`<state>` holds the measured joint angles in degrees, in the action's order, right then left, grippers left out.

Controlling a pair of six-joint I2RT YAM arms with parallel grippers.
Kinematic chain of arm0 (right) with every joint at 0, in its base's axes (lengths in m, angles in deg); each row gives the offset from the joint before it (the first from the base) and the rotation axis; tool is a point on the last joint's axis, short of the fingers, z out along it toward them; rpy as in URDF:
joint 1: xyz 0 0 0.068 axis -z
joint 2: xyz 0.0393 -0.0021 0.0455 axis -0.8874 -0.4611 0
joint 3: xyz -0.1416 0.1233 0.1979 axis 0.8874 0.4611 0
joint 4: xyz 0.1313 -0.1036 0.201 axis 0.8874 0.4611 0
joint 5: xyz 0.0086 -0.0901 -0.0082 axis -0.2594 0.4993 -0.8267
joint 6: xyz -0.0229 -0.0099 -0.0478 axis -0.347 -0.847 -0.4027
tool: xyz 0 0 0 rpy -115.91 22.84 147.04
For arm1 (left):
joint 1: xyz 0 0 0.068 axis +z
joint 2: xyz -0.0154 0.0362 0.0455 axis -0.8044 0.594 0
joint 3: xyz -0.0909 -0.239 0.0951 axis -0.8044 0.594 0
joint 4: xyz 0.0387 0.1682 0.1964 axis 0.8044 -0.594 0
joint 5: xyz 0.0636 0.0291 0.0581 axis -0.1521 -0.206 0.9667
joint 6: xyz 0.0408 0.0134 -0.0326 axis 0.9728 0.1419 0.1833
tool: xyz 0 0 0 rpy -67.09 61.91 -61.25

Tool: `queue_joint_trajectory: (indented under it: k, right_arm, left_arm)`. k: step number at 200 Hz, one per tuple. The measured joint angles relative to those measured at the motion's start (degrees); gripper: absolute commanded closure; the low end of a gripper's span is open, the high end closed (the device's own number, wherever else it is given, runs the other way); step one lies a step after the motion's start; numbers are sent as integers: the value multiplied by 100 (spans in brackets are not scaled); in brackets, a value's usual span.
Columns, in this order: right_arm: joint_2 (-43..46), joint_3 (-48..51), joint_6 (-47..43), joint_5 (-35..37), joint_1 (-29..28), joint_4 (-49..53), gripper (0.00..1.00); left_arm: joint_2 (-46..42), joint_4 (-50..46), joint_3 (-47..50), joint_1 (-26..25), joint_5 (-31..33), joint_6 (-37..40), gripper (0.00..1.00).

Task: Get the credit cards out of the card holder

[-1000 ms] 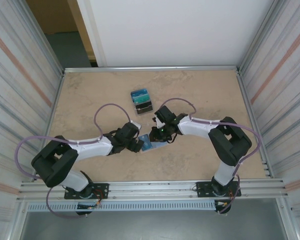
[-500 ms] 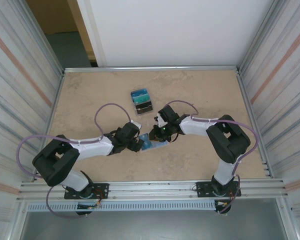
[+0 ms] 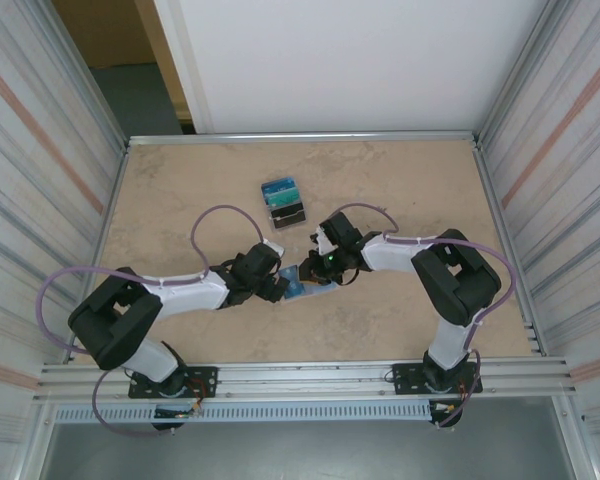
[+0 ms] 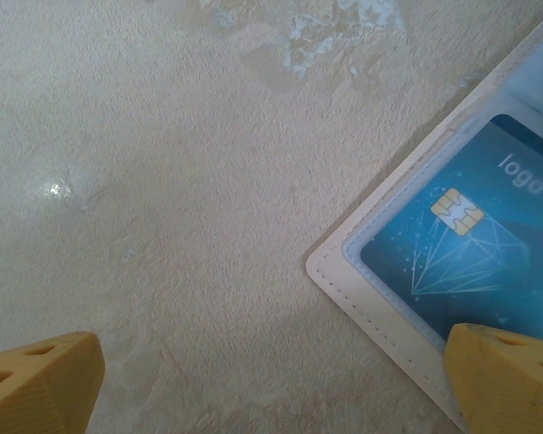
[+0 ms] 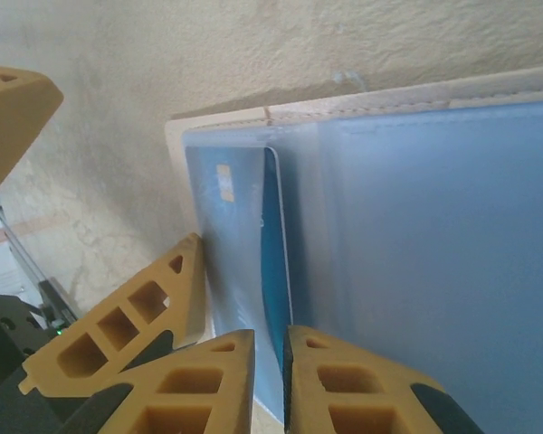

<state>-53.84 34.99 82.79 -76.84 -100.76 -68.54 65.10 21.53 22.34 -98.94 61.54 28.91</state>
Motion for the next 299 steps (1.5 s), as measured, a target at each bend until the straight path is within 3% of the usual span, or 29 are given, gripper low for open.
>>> queue_joint_trajectory:
  k: [234,299]
  right_arm:
    - [-39,321,170,-374,151,-634,89]
    - [-72,448,278,-490,197,-837,99]
  left_arm:
    - [118,2,-111,0,66,98,2]
    - [133,0,-133,0,92,133,2]
